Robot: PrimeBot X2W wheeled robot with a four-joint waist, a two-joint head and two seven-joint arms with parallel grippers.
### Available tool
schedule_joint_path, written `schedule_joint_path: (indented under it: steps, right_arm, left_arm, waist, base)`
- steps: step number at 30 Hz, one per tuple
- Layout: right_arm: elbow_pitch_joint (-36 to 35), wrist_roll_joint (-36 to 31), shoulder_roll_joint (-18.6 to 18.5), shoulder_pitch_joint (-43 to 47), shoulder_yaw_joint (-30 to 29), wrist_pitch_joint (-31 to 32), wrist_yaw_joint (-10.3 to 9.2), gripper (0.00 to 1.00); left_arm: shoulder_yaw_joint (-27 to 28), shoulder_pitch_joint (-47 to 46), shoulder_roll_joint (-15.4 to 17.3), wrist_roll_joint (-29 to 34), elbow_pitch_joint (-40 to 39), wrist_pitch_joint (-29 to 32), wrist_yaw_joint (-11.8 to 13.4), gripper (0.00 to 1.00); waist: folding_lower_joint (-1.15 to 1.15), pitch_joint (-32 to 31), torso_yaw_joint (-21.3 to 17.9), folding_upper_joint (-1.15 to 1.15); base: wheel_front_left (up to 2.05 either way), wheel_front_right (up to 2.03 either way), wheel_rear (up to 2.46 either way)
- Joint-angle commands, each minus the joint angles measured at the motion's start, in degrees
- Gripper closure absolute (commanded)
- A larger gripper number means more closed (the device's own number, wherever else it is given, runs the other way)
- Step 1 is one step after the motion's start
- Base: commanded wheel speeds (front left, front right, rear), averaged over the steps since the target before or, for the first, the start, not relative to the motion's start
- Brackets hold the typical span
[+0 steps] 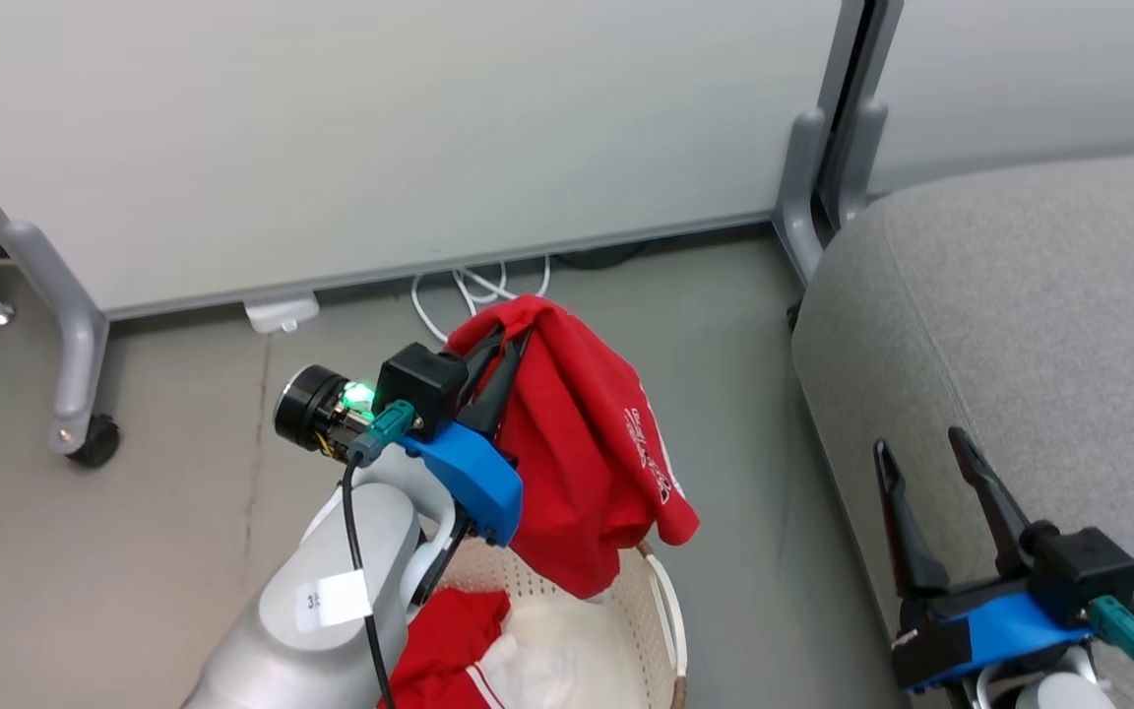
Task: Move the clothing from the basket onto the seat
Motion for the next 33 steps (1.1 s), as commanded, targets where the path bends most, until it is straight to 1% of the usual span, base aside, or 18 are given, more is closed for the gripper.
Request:
schedule_joint_path:
  steps: [1, 8, 15, 19, 25, 33]
  right_arm:
    - [0.1, -0.2, 0.5, 1.9, -0.3, -0.2, 0.01, 0.00]
    - [-0.3, -0.8, 1.3, 4.1, -1.0, -0.2, 0.01, 0.00]
    - [-0.4, -0.9, 1.6, 3.5, -0.5, -0.2, 0.01, 0.00]
    - [-0.7, -0.7, 1.2, 2.5, 1.0, -0.2, 0.01, 0.00]
    - [-0.7, -0.2, -0.4, -0.6, 6.5, -0.2, 0.01, 0.00]
    - [0.4, 0.1, -2.4, -9.2, 15.6, -0.2, 0.01, 0.00]
  left_arm:
    - [-0.1, 1.4, 0.3, -0.3, -0.8, -0.3, -0.2, 1.00]
    - [-0.3, 3.0, 0.4, -0.6, -3.3, -0.3, -0.4, 1.00]
    - [-0.6, 3.6, 0.5, -0.5, -3.7, -0.3, -0.5, 1.00]
    - [-0.7, 3.6, 0.3, -0.2, -3.9, -0.3, -0.5, 1.00]
    - [-1.0, 2.8, 0.0, 0.1, -4.3, -0.3, -0.6, 1.00]
    - [-2.0, 1.2, -1.0, 0.6, -4.9, -0.3, -0.6, 1.00]
  waist:
    - [0.02, -2.5, 1.0, -0.01]
    - [0.02, -3.9, 1.8, -0.01]
    - [0.02, -4.2, 1.9, -0.01]
    - [0.02, -4.1, 2.1, -0.01]
    - [0.02, -3.7, 2.7, -0.01]
    - [0.02, -1.9, 3.7, -0.01]
  base:
    - [0.00, 0.00, 0.00]
    - [0.00, 0.00, 0.00]
    - [0.00, 0.00, 0.00]
    - [0.00, 0.00, 0.00]
    - [0.00, 0.00, 0.00]
    - [0.00, 0.00, 0.00]
